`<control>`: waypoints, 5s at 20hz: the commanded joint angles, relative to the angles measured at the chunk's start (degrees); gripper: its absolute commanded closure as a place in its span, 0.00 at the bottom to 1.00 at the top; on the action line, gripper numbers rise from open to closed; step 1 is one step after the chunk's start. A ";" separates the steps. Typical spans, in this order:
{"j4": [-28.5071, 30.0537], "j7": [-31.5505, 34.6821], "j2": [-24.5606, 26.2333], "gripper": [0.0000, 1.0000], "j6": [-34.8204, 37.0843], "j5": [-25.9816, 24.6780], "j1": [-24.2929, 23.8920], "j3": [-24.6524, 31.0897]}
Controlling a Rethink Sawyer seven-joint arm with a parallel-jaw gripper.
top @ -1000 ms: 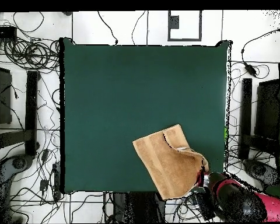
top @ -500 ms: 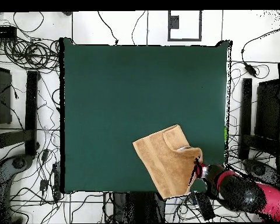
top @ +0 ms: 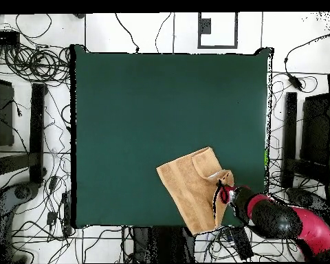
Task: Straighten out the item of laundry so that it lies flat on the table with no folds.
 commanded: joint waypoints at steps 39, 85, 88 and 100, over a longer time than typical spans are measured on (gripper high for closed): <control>-12.36 -26.95 10.26 1.00 28.35 -0.56 -12.67 7.45; -27.34 -37.92 20.69 1.00 25.12 -12.89 -14.28 3.26; -26.65 -35.76 18.70 1.00 23.51 -15.65 -13.64 3.18; -20.27 -26.98 10.20 1.00 19.99 -20.34 -11.41 2.54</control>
